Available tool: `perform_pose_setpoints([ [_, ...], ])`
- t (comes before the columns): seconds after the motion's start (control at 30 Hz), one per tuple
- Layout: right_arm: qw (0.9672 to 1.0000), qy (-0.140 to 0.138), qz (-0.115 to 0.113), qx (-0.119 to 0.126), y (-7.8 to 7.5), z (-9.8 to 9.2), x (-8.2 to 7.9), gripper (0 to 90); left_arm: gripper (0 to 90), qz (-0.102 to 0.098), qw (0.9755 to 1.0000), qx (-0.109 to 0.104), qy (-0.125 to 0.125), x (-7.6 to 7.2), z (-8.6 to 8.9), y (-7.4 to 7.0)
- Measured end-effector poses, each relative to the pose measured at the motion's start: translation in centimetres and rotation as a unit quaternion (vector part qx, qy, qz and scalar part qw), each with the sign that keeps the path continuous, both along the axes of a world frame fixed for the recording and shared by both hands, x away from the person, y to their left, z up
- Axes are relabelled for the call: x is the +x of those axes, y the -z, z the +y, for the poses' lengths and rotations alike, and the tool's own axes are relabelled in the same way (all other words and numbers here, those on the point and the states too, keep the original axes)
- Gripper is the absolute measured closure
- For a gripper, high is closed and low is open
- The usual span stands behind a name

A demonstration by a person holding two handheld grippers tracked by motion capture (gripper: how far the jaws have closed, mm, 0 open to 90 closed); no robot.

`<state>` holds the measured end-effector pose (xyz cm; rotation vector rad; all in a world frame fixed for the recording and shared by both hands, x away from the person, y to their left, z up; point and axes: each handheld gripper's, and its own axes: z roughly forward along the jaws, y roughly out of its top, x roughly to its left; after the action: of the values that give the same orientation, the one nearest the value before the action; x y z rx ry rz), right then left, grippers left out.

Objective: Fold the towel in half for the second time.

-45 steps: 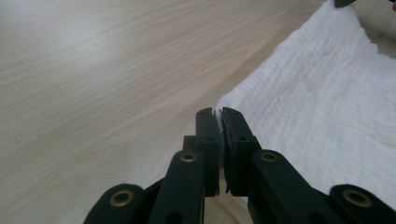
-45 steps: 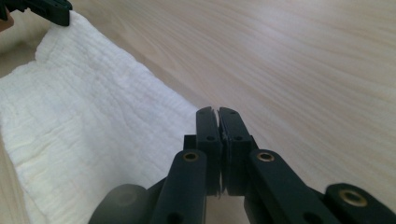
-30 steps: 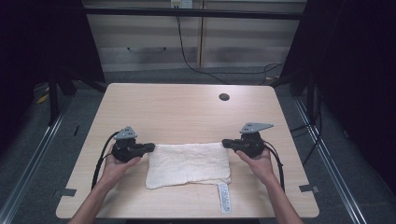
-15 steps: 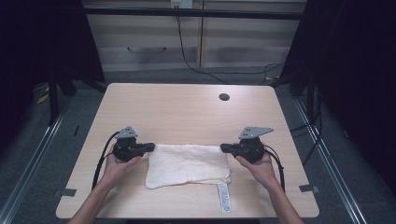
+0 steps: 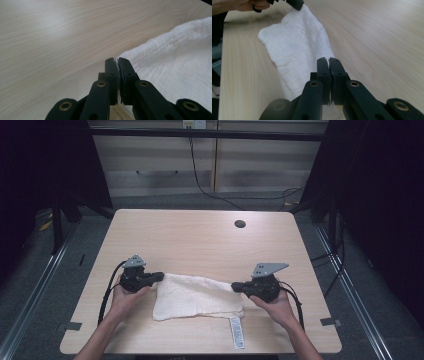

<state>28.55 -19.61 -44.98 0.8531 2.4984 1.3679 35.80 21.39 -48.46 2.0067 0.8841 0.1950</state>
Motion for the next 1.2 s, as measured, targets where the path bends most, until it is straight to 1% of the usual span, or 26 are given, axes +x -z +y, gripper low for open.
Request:
perform_pose_setpoints([
  [0.1, 0.9998, -0.011, 0.007, -0.016, 0.4, 0.4, -0.7, 87.7, 86.4, -0.002, 1.0, 0.0, -0.003, 0.0, -0.1, 0.0],
  [0.23, 0.9991, -0.024, 0.019, -0.028, 1.1, 0.6, -1.7, 87.7, 86.5, -0.003, 1.0, 0.002, -0.003, 0.0, -0.2, 0.0],
  [0.3, 0.9984, -0.031, 0.029, -0.037, 1.7, 0.8, -2.1, 87.7, 86.4, -0.003, 1.0, 0.003, 0.001, 0.0, -0.2, 0.0],
  [0.37, 0.9974, -0.039, 0.039, -0.047, 2.2, 1.0, -2.3, 87.5, 86.4, -0.003, 1.0, -0.001, 0.0, -0.2, -0.3, -0.1],
  [0.4, 0.9967, -0.04, 0.046, -0.053, 2.5, 1.1, -2.4, 87.5, 86.5, -0.004, 1.0, 0.001, 0.002, -0.2, -0.3, -0.1],
  [0.43, 0.9963, -0.043, 0.05, -0.054, 2.8, 1.1, -2.2, 87.5, 86.5, -0.004, 1.0, 0.0, 0.003, -0.2, -0.4, -0.2],
  [0.47, 0.9957, -0.043, 0.06, -0.055, 3.1, 1.2, -2.1, 87.5, 86.4, -0.004, 1.0, -0.001, 0.004, -0.2, -0.4, -0.2],
  [0.6, 0.9931, -0.046, 0.079, -0.074, 4.1, 1.4, -1.8, 87.5, 86.4, -0.007, 1.0, -0.003, 0.006, -0.3, -0.6, -0.3],
  [0.67, 0.9929, -0.045, 0.09, -0.064, 4.5, 1.3, -1.2, 87.6, 86.4, -0.007, 0.9999, -0.006, 0.007, -0.4, -0.6, -0.4],
  [0.7, 0.993, -0.041, 0.092, -0.061, 4.6, 1.2, -0.9, 87.7, 86.4, -0.009, 0.9999, -0.006, 0.008, -0.5, -0.6, -0.5],
  [0.77, 0.9932, -0.021, 0.087, -0.075, 4.4, 0.9, -0.2, 87.8, 86.4, -0.013, 0.9998, -0.014, 0.009, -0.7, -0.6, -0.8],
  [0.83, 0.9932, -0.003, 0.094, -0.069, 4.5, 0.3, 0.5, 87.9, 86.4, -0.018, 0.9995, -0.022, 0.01, -0.8, -0.8, -1.3],
  [0.87, 0.9931, 0.004, 0.097, -0.067, 4.6, 0.1, 0.8, 88.0, 86.3, -0.024, 0.9993, -0.024, 0.012, -0.9, -0.9, -1.6],
  [0.93, 0.9925, 0.018, 0.099, -0.069, 4.5, -0.1, 1.0, 88.0, 86.3, -0.029, 0.9989, -0.031, 0.017, -1.1, -1.4, -2.0],
  [0.97, 0.9924, 0.016, 0.098, -0.072, 4.5, -0.2, 1.1, 88.1, 86.3, -0.033, 0.9988, -0.027, 0.023, -1.2, -1.6, -2.2],
  [1.0, 0.9923, 0.019, 0.099, -0.072, 4.5, -0.2, 1.2, 88.1, 86.3, -0.036, 0.9986, -0.029, 0.025, -1.3, -1.9, -2.4],
  [1.03, 0.9919, 0.021, 0.098, -0.078, 4.4, -0.2, 1.4, 88.1, 86.3, -0.042, 0.9982, -0.03, 0.028, -1.4, -2.1, -2.6],
  [1.07, 0.9919, 0.02, 0.097, -0.079, 4.4, -0.2, 1.6, 88.1, 86.3, -0.046, 0.9977, -0.032, 0.037, -1.6, -2.3, -2.9],
  [1.1, 0.9914, 0.026, 0.096, -0.086, 4.4, -0.2, 1.7, 88.1, 86.3, -0.05, 0.9972, -0.031, 0.045, -1.9, -2.5, -3.2],
  [1.2, 0.991, 0.036, 0.097, -0.085, 4.4, -0.4, 2.1, 88.2, 86.2, -0.062, 0.9957, -0.027, 0.064, -2.9, -2.9, -3.7],
])
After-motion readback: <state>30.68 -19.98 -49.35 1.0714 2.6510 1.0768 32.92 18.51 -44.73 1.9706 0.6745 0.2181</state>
